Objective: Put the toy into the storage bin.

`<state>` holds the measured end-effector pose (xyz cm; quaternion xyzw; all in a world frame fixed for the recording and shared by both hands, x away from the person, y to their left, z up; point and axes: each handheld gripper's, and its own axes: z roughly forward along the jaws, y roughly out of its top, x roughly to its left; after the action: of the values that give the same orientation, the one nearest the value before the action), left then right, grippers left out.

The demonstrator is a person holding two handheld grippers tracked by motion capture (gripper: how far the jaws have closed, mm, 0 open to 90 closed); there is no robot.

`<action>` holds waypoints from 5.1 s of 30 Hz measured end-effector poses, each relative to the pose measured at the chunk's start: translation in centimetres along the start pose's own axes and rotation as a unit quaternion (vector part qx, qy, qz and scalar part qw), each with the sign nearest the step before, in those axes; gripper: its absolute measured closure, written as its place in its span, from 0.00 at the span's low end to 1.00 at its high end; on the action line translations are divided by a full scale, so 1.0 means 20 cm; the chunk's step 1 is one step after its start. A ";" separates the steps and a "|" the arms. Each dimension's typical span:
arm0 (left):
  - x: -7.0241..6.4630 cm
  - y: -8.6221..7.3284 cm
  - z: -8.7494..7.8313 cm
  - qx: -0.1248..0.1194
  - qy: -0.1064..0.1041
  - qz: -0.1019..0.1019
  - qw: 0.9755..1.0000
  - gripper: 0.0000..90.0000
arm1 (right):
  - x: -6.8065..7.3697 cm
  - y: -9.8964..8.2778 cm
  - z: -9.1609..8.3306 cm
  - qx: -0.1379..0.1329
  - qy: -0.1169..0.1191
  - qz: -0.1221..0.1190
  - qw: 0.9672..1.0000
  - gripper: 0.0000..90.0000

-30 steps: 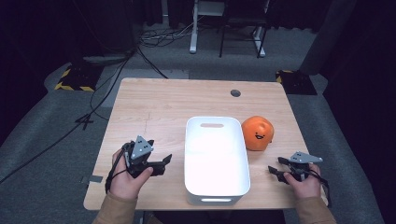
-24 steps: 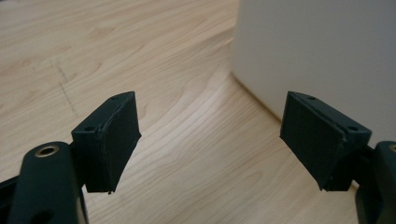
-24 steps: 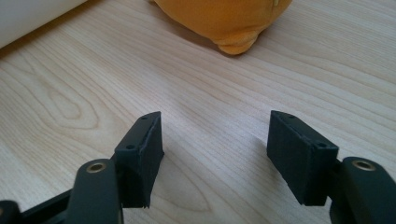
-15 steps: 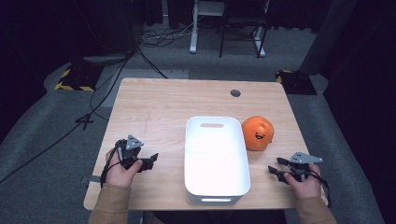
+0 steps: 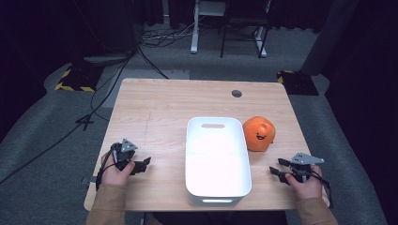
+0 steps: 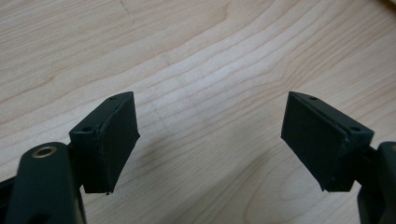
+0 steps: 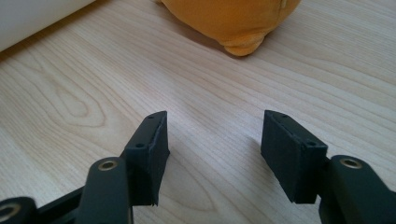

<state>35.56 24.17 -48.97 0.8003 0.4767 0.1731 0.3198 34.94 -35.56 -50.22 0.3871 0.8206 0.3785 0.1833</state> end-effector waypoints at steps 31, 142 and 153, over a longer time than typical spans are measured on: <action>0.07 -0.03 0.06 -0.003 -0.018 0.025 1.000 0.16 | -0.03 0.03 -0.03 0.022 0.012 0.029 0.999 0.41; 0.07 -0.03 0.06 -0.003 -0.014 0.024 1.000 0.15 | -0.04 0.89 -0.56 -0.177 0.132 -0.126 0.967 0.93; 0.07 -0.03 0.06 -0.003 -0.014 0.024 1.000 0.15 | 0.05 0.99 -0.68 -0.194 0.131 -0.137 0.963 0.93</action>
<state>36.50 25.12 -50.31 0.8128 0.4524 0.1713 0.3246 36.03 -33.05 -26.37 0.1752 0.7934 0.5490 0.1960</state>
